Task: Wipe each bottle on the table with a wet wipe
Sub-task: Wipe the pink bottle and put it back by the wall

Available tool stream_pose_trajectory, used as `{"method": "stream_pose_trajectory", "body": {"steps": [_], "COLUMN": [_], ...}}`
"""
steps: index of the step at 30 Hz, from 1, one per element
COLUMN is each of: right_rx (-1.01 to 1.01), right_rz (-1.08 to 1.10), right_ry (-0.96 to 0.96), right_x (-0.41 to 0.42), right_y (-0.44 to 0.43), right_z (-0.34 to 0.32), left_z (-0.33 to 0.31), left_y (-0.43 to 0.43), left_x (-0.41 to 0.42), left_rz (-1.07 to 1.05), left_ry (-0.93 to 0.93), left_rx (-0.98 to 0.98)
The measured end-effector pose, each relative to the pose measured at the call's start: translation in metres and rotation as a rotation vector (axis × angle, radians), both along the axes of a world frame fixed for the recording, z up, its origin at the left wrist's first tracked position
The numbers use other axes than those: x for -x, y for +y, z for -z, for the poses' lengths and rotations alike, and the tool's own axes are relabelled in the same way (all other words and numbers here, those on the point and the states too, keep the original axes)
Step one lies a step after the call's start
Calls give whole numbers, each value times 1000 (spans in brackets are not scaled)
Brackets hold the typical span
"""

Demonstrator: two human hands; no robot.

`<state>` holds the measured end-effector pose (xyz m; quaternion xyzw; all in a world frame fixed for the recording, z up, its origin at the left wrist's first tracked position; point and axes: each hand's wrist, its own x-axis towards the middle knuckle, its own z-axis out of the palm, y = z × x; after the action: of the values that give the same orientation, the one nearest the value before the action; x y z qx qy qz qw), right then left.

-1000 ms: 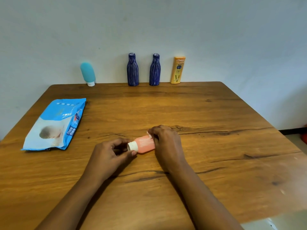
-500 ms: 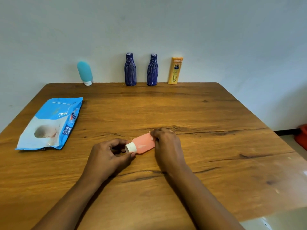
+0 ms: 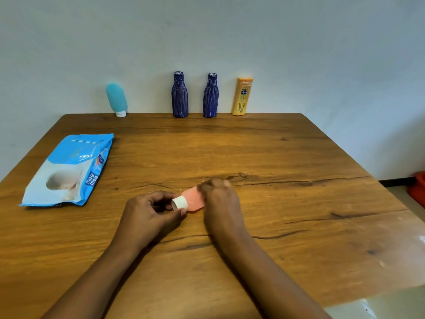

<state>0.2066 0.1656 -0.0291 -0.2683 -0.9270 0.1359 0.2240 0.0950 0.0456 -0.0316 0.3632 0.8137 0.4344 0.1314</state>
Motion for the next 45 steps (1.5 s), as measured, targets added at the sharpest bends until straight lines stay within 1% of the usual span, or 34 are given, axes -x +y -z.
{"method": "stream_pose_trajectory", "body": {"steps": [2, 4, 5, 8, 10, 11, 14, 15, 17, 20, 22, 23, 26, 27, 29, 32, 34, 35, 38, 40, 43, 45], "right_rx": [-41, -58, -59, 14, 39, 34, -17, -17, -20, 25, 44, 32, -8, -17, -18, 13, 24, 20, 36, 22, -54, -46], "right_rz": [-130, -189, -178, -7, 51, 18, -212, -247, -188, 31, 55, 11, -224, -254, -194, 14, 65, 34, -147, -219, -250, -238], "right_ry": [-2, -37, -47, -14, 20, 27, 23, 18, 21, 0, 20, 23, 11, -4, -35, -93, -114, -120, -109, -127, -98, -82], "right_x": [-5, -14, -17, -21, -18, -15, -10, -11, -14, -17, -13, -8, 2, 3, 3, -1, -3, -2, -10, -17, -22, -21], "right_y": [-26, -28, -19, 14, 14, 4, -36, -39, -22, 17, 20, 12, -26, -29, -13, 23, 23, 14, -25, -31, -9, 6], "right_z": [-2, 0, 2, 5, 3, 0, 1, 3, 7, 8, 5, 1, -5, -5, -4, -1, -3, -5, -11, -11, -6, -3], "left_z": [-2, -2, -3, -1, -1, -2, -1, -1, -1, -2, -4, -4, -2, -2, -3, -5, -5, -5, -5, -4, -5, -4], "left_y": [0, 0, 0, 0, 1, 0, 0, 0, -1, 0, 1, 1, -1, -1, -2, -1, 0, 0, 0, 0, -1, -2], "left_x": [-1, -1, -2, -1, -2, -2, 1, 2, 1, -2, -3, -3, -3, -3, -5, -6, -6, -6, -5, -5, -6, -6], "left_rz": [-8, -13, -15, -21, -17, -15, 6, 10, 4, -7, -8, -5, 6, 10, 13, 4, 4, 7, 10, 10, 31, 34], "left_ry": [-16, -25, -23, -19, -19, -26, -35, -31, -41, -22, -22, -26, -24, -19, -13, -10, -13, -17, -67, -72, -51, -28], "left_rx": [-3, -6, -7, -8, -7, -8, -33, -34, -28, -3, -2, -6, -12, -12, -23, -21, -15, -15, -23, -26, -36, -37]}}
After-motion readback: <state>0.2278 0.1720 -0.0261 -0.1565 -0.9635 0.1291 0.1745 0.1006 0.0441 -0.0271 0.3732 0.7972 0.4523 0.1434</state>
